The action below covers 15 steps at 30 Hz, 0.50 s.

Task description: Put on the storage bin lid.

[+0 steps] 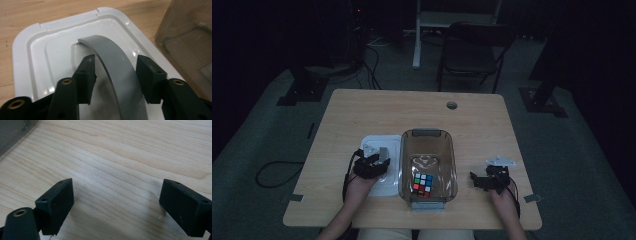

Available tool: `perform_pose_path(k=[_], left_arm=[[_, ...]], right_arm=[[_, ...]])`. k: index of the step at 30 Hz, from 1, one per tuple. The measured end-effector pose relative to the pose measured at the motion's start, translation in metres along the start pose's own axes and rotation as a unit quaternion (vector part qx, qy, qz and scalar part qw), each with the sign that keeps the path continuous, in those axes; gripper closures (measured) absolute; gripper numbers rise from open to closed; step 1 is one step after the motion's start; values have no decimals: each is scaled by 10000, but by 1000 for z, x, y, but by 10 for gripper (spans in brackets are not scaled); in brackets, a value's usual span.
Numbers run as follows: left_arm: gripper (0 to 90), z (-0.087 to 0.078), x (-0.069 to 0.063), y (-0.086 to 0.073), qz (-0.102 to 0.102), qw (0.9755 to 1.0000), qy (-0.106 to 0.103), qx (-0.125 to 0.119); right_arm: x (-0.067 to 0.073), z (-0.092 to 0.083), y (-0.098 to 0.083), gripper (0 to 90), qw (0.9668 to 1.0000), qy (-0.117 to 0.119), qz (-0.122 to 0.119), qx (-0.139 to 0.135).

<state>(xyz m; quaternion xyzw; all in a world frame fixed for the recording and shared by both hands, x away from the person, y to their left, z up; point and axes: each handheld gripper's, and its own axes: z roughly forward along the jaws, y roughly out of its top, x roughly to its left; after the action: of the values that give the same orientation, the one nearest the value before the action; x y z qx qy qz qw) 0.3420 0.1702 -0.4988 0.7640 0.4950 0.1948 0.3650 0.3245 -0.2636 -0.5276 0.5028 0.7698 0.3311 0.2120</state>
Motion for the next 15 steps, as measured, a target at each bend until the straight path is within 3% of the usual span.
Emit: perform_pose_path(k=[2,11,12,15], left_arm=[[561,0,-1,0,83,10000,32,39],[678,-5,8,0,-29,10000,35,-10],[677,-6,10,0,30,10000,38,-7],[681,-12,17,1,-58,10000,40,-47]], right_arm=[[0,0,0,120,10000,0,1,1],[0,0,0,121,10000,0,0,1],[0,0,0,121,10000,0,-2,-1],[0,0,0,121,10000,1,1,2]])
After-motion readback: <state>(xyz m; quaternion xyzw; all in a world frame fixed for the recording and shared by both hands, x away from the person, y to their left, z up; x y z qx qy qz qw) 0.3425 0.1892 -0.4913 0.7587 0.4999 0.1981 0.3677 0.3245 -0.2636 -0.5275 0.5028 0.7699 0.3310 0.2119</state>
